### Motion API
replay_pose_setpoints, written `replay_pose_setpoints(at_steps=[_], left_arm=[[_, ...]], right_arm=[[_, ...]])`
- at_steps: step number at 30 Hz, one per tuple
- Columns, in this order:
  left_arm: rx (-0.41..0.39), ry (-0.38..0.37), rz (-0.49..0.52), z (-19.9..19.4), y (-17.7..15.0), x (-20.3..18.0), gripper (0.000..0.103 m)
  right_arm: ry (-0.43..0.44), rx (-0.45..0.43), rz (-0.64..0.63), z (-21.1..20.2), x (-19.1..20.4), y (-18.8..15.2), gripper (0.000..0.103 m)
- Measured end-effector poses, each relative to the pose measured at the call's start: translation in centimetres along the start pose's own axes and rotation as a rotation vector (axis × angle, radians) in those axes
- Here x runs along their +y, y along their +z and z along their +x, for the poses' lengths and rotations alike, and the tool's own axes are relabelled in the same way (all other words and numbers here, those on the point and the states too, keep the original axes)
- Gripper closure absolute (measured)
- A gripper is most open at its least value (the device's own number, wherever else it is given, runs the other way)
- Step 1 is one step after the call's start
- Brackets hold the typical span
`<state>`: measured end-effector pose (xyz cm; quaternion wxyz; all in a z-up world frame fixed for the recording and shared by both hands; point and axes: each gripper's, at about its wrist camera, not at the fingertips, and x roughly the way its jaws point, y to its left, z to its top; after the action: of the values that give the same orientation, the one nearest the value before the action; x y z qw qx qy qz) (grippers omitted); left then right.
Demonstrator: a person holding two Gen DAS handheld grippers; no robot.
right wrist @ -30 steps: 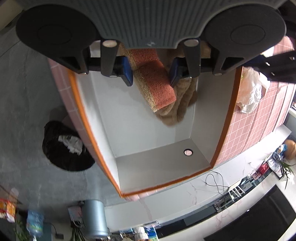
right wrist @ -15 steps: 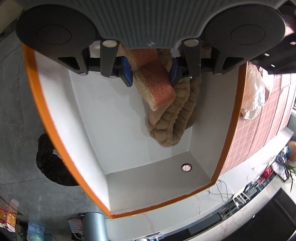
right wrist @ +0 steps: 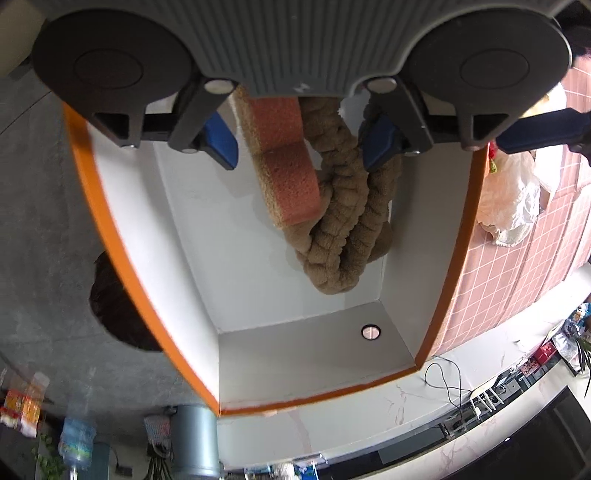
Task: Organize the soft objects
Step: 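Lower the brown braid into the orange box and open the left tool while the right tool releases the sponge, then move both tools back over the remaining items on the table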
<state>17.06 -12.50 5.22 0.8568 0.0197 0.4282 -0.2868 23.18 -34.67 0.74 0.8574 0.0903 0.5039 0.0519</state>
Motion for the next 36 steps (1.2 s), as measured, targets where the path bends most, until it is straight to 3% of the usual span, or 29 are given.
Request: replay_pose_setpoints(at_steps=[7,12,14,23,29,36], left_arm=[[-0.107,0.029,-0.046,-2.6,-1.8,1.3,0.044],[-0.183,0.046,-0.104,-4.4,-3.4,3.2,0.044],[-0.220,0.075,-0.121,-5.1,-4.1,4.0,0.044],[-0.374,0.287,-0.152,-7.8,-8.7,7.0,0.044],[-0.376,0.360,-0.199,-8.5,-11.6,8.8,0.044],[-0.351,0.435,-0.267,-9.0,-14.7,11.3,0.044]], right_arm=[[-0.056,-0.118,-0.061,-3.0,1.2,-1.3,0.020],[-0.073,-0.272,-0.118,-5.7,3.2,-3.3,0.017],[-0.075,-0.350,-0.142,-6.7,4.4,-4.5,0.013],[-0.031,-0.601,-0.288,-9.2,10.8,-9.4,0.013],[0.028,-0.669,-0.378,-8.7,14.7,-11.8,0.013],[0.042,-0.637,-0.467,-6.6,18.3,-14.0,0.013]])
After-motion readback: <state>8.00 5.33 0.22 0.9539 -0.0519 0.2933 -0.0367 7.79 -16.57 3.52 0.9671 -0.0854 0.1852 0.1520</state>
